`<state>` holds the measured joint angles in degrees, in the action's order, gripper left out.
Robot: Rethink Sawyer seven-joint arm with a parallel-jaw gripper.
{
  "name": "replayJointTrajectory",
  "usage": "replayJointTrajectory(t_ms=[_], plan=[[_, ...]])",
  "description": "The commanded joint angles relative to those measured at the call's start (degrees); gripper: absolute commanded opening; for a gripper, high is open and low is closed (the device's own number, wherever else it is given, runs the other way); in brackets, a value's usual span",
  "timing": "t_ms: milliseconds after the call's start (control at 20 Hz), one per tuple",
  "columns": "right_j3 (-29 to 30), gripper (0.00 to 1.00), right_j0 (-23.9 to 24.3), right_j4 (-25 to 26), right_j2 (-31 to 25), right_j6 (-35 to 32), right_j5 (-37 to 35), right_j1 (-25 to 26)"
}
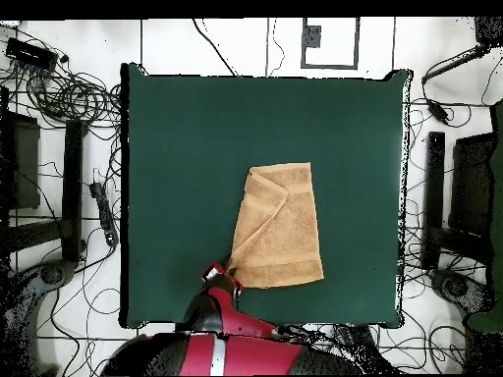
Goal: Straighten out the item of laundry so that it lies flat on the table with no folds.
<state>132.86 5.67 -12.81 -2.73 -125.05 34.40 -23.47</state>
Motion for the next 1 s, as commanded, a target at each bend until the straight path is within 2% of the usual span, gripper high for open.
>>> replayJointTrajectory(t_ms=[50, 200, 250, 300, 600, 850, 900, 1000], plan=[[-9.1, 1.0, -8.2, -8.0, -14.9, -19.7, -2.9, 6.5], [-9.0, 1.0, -10.1, -10.5, -12.6, -17.4, -4.8, 5.8], [-9.5, 1.0, -8.4, -7.6, -13.4, -17.3, -3.9, 6.7], [-9.7, 1.0, -9.0, -8.0, -12.4, -15.9, -4.1, 6.5], [-14.5, 1.0, -5.6, 1.0, -16.1, -13.9, -3.0, 9.9], [-14.5, 1.0, -5.1, 0.2, -15.9, -13.8, -5.6, 10.5], [-13.9, 1.0, -5.3, -0.9, -15.6, -13.9, -6.6, 10.2], [-11.7, 1.0, -7.8, -7.0, -13.0, -12.4, -11.9, 7.0]])
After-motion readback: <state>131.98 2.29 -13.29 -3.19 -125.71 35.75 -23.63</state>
